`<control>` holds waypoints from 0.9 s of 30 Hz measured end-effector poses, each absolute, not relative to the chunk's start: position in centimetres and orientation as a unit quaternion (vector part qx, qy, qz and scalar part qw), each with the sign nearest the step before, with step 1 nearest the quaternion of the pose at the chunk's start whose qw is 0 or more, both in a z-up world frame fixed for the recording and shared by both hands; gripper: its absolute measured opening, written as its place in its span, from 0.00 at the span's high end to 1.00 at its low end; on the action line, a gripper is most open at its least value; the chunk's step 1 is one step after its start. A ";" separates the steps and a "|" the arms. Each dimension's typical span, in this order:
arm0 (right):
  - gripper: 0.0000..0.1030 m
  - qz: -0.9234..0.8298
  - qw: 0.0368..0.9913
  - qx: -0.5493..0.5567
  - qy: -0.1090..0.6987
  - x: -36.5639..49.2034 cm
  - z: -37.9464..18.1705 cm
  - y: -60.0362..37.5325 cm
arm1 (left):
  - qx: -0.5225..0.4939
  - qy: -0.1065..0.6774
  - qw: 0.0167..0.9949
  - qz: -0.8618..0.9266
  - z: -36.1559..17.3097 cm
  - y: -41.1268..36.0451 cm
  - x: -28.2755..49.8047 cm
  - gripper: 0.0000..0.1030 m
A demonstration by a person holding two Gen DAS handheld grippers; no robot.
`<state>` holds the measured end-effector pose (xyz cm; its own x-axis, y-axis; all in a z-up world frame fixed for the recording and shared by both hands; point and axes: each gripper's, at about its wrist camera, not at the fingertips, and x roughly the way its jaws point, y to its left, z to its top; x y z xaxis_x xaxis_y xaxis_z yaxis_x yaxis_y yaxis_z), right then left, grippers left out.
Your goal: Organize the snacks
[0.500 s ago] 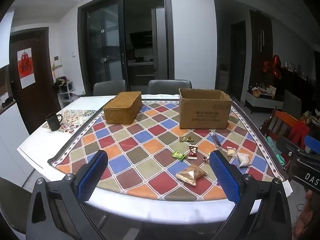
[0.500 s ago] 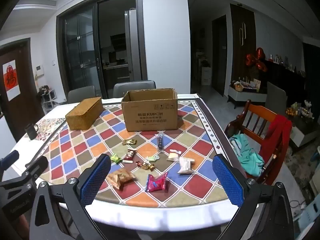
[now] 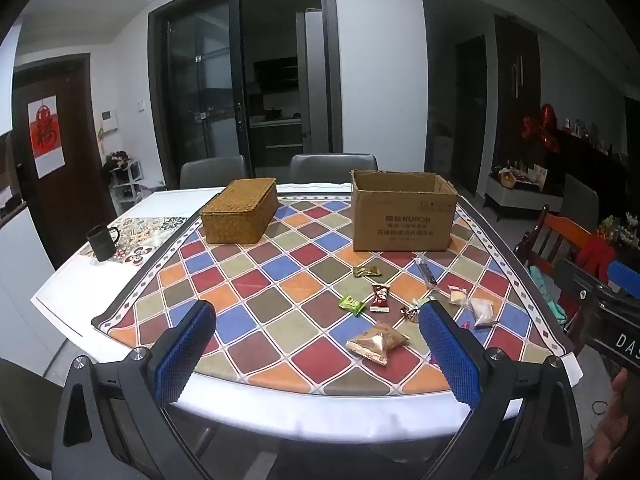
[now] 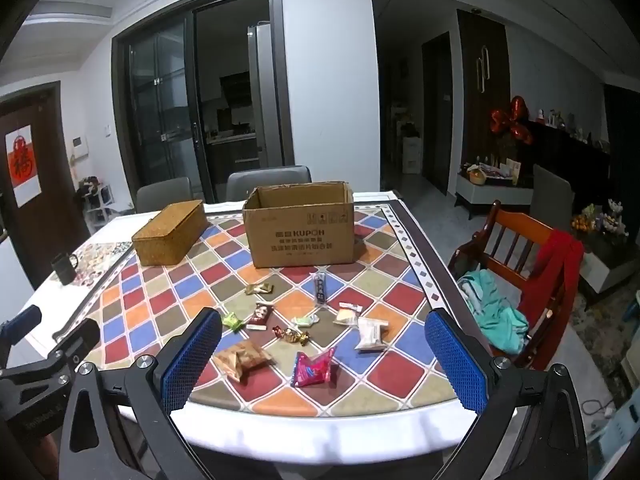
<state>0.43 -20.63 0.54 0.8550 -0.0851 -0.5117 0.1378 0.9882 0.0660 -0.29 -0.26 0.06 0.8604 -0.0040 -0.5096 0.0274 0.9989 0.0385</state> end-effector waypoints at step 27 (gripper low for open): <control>0.00 -0.058 0.963 0.052 0.260 0.4 1.1 -20.7 | 0.025 0.268 0.963 -0.016 -1.0 -0.6 -0.6 0.00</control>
<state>0.44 -20.72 1.07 0.8584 -0.0849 -0.5058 0.1392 0.9877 0.0705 -0.61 -0.62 -1.02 0.8557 -0.0177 -0.5171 0.0449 0.9982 0.0402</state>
